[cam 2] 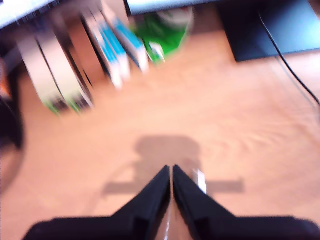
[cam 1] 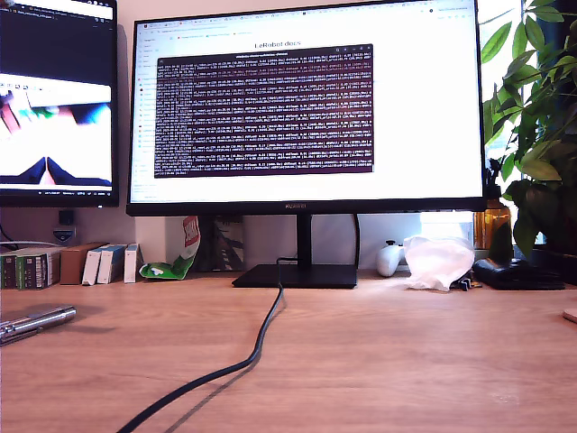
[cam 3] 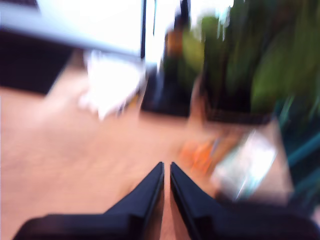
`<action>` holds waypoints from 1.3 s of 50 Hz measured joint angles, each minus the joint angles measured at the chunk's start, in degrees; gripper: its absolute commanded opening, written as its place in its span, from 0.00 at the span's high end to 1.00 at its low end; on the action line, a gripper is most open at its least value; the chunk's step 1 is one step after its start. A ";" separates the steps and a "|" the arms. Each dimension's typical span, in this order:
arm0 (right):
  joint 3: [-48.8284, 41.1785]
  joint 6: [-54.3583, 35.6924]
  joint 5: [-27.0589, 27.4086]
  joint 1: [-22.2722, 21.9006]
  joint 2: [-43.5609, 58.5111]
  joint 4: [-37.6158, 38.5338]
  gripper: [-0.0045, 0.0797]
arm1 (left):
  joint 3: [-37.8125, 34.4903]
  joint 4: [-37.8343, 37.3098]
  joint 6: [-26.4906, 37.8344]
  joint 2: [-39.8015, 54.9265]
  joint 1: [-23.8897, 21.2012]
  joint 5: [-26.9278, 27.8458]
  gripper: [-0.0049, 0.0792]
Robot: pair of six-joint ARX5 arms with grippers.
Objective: Pick the metallic laser pointer with your right arm, pass it to your left arm, then place it down to the left side of the table
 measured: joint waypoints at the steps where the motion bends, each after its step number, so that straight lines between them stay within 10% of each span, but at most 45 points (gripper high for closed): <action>1: 0.00 1.07 0.00 -0.04 0.50 0.24 0.96 | 0.00 0.11 0.00 0.07 0.00 0.09 0.95; 20: -9.01 2.89 4.76 -0.44 -3.28 18.25 0.96 | -1.33 12.81 -0.57 -1.38 0.00 0.46 0.95; 36: -17.05 1.62 6.56 -1.07 -15.21 28.35 0.96 | -22.93 30.60 1.18 -11.47 0.00 -0.17 0.95; 65: -39.17 2.49 -5.20 0.87 -25.42 45.11 0.96 | -37.99 46.53 1.01 -13.73 1.03 0.74 0.95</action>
